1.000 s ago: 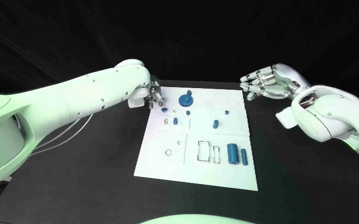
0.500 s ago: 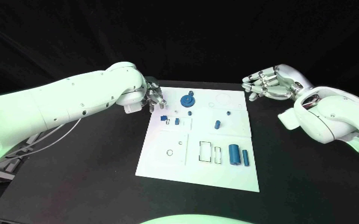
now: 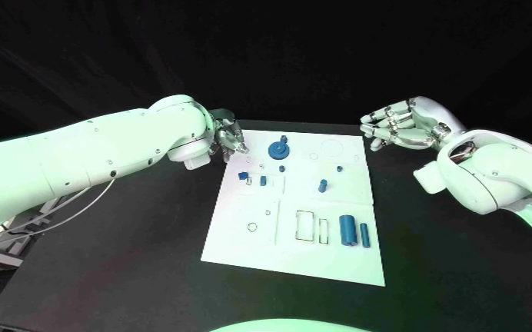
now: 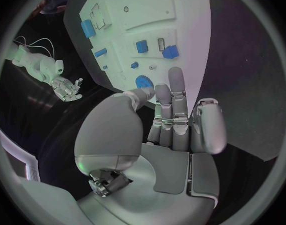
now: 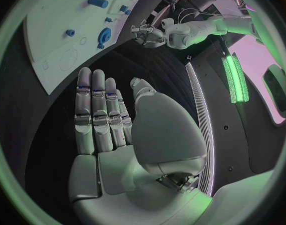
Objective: Assemble the parts on the task board
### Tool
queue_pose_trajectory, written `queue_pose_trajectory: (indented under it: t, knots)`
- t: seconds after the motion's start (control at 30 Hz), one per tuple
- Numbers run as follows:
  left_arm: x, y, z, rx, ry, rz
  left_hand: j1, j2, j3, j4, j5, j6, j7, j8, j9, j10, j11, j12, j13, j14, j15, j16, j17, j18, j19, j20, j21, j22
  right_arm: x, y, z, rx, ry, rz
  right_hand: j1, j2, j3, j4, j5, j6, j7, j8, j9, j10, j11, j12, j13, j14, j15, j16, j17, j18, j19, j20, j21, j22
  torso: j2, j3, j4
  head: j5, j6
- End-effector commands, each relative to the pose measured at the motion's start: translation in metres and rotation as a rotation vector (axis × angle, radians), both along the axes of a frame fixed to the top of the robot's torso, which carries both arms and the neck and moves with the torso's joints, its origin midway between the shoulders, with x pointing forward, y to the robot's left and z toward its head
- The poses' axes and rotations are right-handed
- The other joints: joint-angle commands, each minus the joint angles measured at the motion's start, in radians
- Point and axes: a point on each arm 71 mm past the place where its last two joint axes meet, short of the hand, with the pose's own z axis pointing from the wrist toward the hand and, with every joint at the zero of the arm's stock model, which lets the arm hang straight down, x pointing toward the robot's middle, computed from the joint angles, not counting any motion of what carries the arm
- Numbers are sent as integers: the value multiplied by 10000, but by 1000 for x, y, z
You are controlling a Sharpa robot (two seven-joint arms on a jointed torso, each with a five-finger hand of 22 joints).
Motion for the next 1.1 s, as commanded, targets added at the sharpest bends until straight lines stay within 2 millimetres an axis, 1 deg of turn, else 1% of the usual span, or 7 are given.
queue_pose_trajectory:
  t: [0.03, 0.23, 0.33, 0.37, 0.83, 0.97, 1.1]
  knots:
    - [0, -1, 6, -533, -977, -239, -55, -133, -503, 17, -34, -82, 180, -147, -122, -430, 95, -530, -523, 5, 65, -74, 19, 96, -197, 13, -255, -412, 0, 0, 0, 22, -4, 42, -28, 56, 22, -33, 57, -14, 34, -35, 14, -11, 58, -3, 10, 15, 18, -16, -16, 67, 12, 46, -42, -9, 10, 2, -1, -7, 10]
    - [-8, 2, 2, -563, -1689, -1311, 1020, -176, -867, -423, -13, -239, 477, -871, -776, -2143, 437, -1653, -1235, -748, 379, -362, 10, 621, -1556, 167, -2187, -3277, -1, -1, 0, 19, 15, 43, -28, 56, 22, -33, 57, -14, 34, -35, 14, -11, 58, -3, 10, 15, 18, -16, -16, 67, 12, 46, -42, -9, 6, 5, 14, -14, 8]
    - [-13, 3, -1, -314, -1996, -1766, 1304, -53, -1234, -407, -8, 128, 325, -1261, -1219, -2246, 401, -2067, -1808, 602, 184, 5627, 3930, 698, -1827, 26, -2767, -3918, -1, -1, 0, 18, 18, 39, -28, 56, 22, -33, 57, -14, 34, -35, 14, -11, 58, -3, 10, 15, 18, -16, -16, 67, 12, 46, -42, -9, 1, 1, 4, -9, 11]
    - [-14, 3, -2, -256, -2047, -1875, 1357, -112, -1332, -426, -10, 171, 371, -1331, -1295, -2288, 404, -2144, -1916, 567, 196, 6103, 4261, 717, -1814, 31, -2812, -3961, -1, -1, 0, 17, 19, 36, -28, 56, 22, -33, 57, -14, 34, -35, 14, -11, 58, -3, 10, 15, 18, -16, -16, 67, 12, 46, -42, -9, 1, -2, 6, -3, 15]
    - [-27, 0, -18, 828, -2740, -3452, 1476, -355, -2653, -221, -15, 309, 452, -2065, -2030, -2865, 543, -2277, -2548, -1138, 422, 5238, 3531, 911, -2370, 230, -3950, -5251, -1, -3, 0, 4, 28, -1, -27, 64, 26, -35, 63, -15, 32, -35, 15, -12, 57, -3, 10, 15, 18, -16, -17, 67, 14, 46, -43, -14, 13, 5, -1, -6, 48]
    - [-29, 1, -22, 1255, -2700, -3550, 1422, -436, -3626, 14, -5, 370, 454, -2236, -2250, -2977, 458, -1549, -2341, -941, 397, 6537, 4179, 890, -2228, 212, -3844, -5032, -1, -4, 0, 3, 31, -6, -27, 64, 26, -35, 63, -15, 32, -35, 15, -12, 57, -3, 10, 15, 18, -16, -17, 67, 14, 46, -43, -14, 15, 11, -7, 4, 42]
    - [-30, 2, -27, 1416, -2659, -3490, 1644, -160, -4383, 340, 25, 483, 410, -2327, -2435, -3073, 371, -528, -1996, -588, 324, 8083, 5042, 792, -1964, 153, -3480, -4500, -1, -4, 0, 2, 32, -11, -27, 64, 26, -35, 63, -15, 32, -35, 15, -12, 57, -3, 10, 15, 18, -16, -17, 67, 14, 46, -43, -14, 14, 7, -7, -2, 41]
